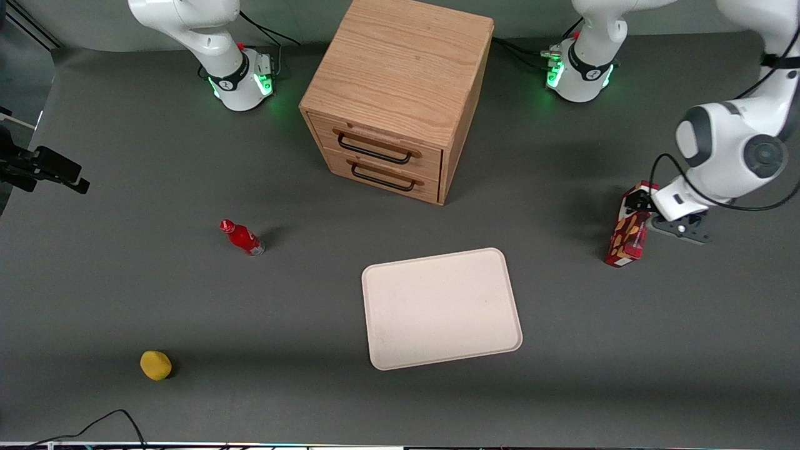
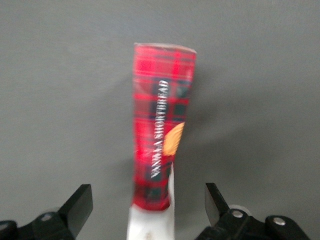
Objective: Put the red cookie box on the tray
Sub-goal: 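Close the left gripper around the red cookie box, then lift the cookie box and carry it over the cream tray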
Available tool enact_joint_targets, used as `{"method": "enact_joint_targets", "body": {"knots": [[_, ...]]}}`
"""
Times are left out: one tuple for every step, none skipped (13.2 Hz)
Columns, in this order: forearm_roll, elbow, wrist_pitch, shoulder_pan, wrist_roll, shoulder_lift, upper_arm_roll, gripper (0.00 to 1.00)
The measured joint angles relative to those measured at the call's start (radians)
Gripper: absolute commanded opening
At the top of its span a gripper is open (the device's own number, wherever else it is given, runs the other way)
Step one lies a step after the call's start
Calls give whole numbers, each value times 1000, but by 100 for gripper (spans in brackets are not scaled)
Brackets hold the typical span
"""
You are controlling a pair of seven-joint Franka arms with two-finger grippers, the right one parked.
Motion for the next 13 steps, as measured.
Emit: {"method": "enact_joint_targets", "body": {"knots": [[-4,-32,72,0,-2,20,-3,0],[-14,-50,123,0,-2,42,-2,0],[-22,-51,145,0,-2,62,-2,0],[-27,-44,149,1,-2,69,-1,0],[-30,-34,141,1,-2,67,0,0],[-31,-17,116,1,-2,65,-1,0],[-36,6,83,1,-2,64,-2,0],[-49,37,33,1,-2,60,-2,0],[-65,78,-39,1,-3,51,-2,0],[-79,130,-134,1,-14,35,-4,0],[-89,196,-251,1,-54,10,-13,0],[-92,271,-367,1,-127,-14,-36,0],[-92,359,-489,0,-225,-36,-74,0]]}}
